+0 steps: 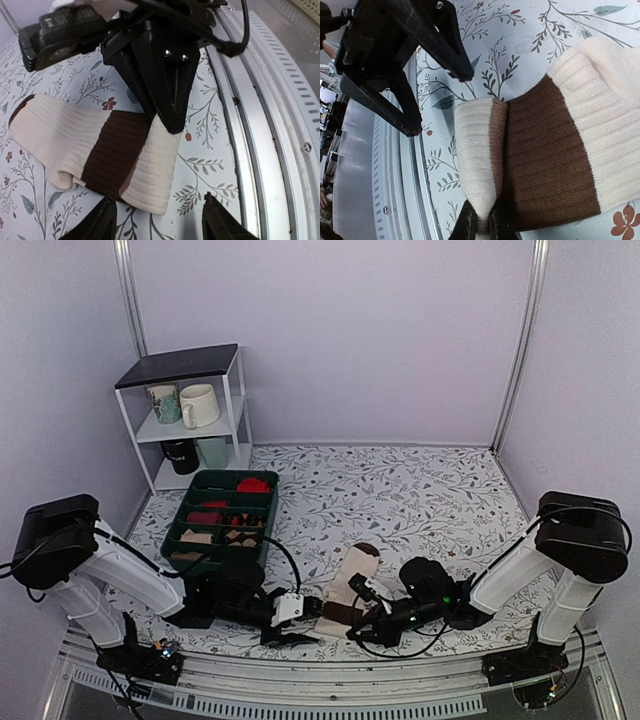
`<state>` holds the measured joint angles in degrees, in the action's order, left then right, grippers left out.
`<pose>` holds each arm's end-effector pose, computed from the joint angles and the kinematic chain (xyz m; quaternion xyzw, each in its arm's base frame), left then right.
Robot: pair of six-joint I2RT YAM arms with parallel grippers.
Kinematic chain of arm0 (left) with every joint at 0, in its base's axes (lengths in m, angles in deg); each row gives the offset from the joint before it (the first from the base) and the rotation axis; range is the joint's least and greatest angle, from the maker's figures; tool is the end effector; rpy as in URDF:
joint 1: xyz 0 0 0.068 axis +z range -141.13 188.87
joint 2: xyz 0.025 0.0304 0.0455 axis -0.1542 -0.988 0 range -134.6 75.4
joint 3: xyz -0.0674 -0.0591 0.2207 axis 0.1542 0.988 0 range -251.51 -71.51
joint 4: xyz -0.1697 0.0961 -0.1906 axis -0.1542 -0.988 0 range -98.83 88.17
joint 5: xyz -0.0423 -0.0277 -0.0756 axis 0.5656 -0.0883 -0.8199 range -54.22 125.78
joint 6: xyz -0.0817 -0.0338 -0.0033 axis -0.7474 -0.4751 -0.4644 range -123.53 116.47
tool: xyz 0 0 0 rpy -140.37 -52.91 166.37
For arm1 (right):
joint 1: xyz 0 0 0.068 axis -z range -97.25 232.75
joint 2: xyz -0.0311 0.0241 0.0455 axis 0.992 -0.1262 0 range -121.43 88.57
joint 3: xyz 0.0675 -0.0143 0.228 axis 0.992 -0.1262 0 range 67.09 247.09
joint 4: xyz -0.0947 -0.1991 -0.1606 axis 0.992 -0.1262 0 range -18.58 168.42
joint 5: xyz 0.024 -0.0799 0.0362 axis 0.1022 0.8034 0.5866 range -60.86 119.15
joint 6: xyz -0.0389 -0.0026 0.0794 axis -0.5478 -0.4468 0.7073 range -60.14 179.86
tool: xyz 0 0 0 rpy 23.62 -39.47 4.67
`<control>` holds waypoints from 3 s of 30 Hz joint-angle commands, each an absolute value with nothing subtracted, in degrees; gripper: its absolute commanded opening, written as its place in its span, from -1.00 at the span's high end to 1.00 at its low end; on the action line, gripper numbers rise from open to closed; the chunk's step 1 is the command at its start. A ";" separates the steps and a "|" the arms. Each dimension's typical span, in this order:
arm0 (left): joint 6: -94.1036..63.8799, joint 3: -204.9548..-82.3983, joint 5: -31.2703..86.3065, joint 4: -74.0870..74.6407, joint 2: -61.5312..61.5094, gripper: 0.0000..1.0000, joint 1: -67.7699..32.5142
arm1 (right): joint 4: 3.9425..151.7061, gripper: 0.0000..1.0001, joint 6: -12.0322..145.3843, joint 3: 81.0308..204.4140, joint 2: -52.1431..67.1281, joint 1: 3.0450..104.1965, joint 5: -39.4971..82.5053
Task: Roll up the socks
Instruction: Roll the sock at the center of the board.
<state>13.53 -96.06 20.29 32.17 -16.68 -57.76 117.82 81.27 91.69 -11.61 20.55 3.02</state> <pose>0.1024 -0.2901 0.0441 0.6299 0.6077 -0.3043 0.3759 0.1089 0.2808 0.0186 -0.3986 0.7785 0.4441 0.1943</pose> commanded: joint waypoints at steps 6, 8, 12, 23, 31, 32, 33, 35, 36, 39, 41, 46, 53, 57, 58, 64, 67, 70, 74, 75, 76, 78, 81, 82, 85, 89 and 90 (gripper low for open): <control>14.89 -99.13 20.43 33.08 -20.56 -0.14 -58.62 | 107.16 1.00 80.85 90.21 -14.26 20.61 4.17; 15.44 -100.58 21.01 32.00 -22.49 -0.13 -58.71 | 107.17 1.00 80.78 90.24 -14.29 20.61 4.14; 15.48 -101.71 21.45 31.96 -24.15 -0.12 -58.72 | 107.38 1.00 80.78 90.22 -14.46 20.61 3.92; 15.20 -102.81 21.78 27.68 -25.78 0.59 -59.66 | 107.60 1.00 80.78 89.95 -14.56 20.78 3.83; 10.96 -104.45 19.70 21.65 -26.04 1.00 -60.03 | 105.92 0.91 81.17 90.21 -12.59 20.94 6.64; 9.54 -104.87 19.37 19.91 -26.10 1.00 -59.97 | 105.19 0.81 81.00 90.39 -11.48 20.89 7.50; 7.57 -105.49 19.30 18.00 -26.35 1.00 -60.02 | 104.32 0.70 80.77 90.75 -10.36 20.89 8.58; 3.53 -106.95 18.56 13.59 -27.41 1.00 -60.02 | 101.71 0.50 79.66 91.81 -7.05 20.87 11.52; 1.79 -107.79 18.06 11.48 -28.21 1.00 -59.99 | 100.29 0.45 78.95 92.17 -5.19 20.87 13.10; -1.55 -109.57 16.18 6.58 -30.28 1.00 -60.00 | 99.34 0.36 76.50 91.60 0.89 20.88 17.41; -2.75 -110.39 15.57 4.38 -31.10 1.00 -59.87 | 101.09 0.32 75.08 89.91 4.67 20.68 20.13; -4.31 -112.23 12.15 0.42 -32.41 1.00 -58.23 | 109.57 0.24 68.32 83.98 10.37 16.67 28.21; -7.60 -113.08 8.88 -0.44 -34.75 1.00 -55.86 | 116.12 0.23 56.20 82.81 7.02 7.59 34.53; -8.34 -112.73 8.28 -0.07 -34.86 1.00 -55.47 | 115.10 0.23 54.03 84.53 4.36 5.96 36.19; -8.36 -112.65 8.15 0.01 -34.90 1.00 -55.38 | 115.06 0.23 53.42 84.88 3.89 5.69 36.63; -8.73 -112.47 7.66 0.36 -35.32 1.00 -55.18 | 114.14 0.23 52.13 86.97 0.94 5.32 35.93; -8.62 -112.47 7.35 0.37 -35.31 1.00 -55.04 | 113.74 0.25 52.84 87.65 -1.21 5.32 35.63; -8.64 -112.30 7.15 0.58 -35.14 1.00 -55.08 | 112.79 0.30 54.96 87.64 -2.99 5.34 35.26; -8.71 -112.20 6.66 0.81 -35.32 1.00 -55.10 | 113.13 0.34 59.02 86.99 -5.33 5.33 37.18; -8.72 -112.20 6.61 0.82 -35.34 1.00 -55.09 | 113.14 0.37 59.53 87.14 -6.24 5.32 37.60; -8.67 -112.20 6.56 0.81 -35.31 1.00 -55.08 | 113.06 0.41 59.58 87.46 -7.20 5.32 38.02; -8.54 -112.13 6.40 0.94 -35.10 1.00 -55.04 | 112.10 0.54 61.54 88.54 -9.04 5.34 38.54; -8.33 -111.65 6.45 1.36 -34.32 1.00 -55.07 | 108.92 0.91 63.24 90.10 -11.48 5.32 39.62; -8.11 -111.49 6.73 1.42 -33.77 1.00 -55.08 | 108.42 0.99 64.36 90.27 -12.02 5.32 39.35; -7.07 -110.81 9.71 1.63 -30.66 1.00 -55.31 | 108.12 1.00 66.96 89.74 -11.87 5.43 35.60; -4.81 -108.63 18.29 3.69 -21.81 0.52 -56.45 | 106.81 1.00 71.27 89.07 -9.43 6.14 28.87; -3.80 -107.90 21.11 4.30 -19.05 0.32 -56.84 | 106.32 1.00 72.14 89.02 -9.01 6.64 26.69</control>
<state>-7.13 -111.78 10.83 11.78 -25.29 -55.18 117.47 65.90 90.64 -8.13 5.87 36.52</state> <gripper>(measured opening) 0.208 0.059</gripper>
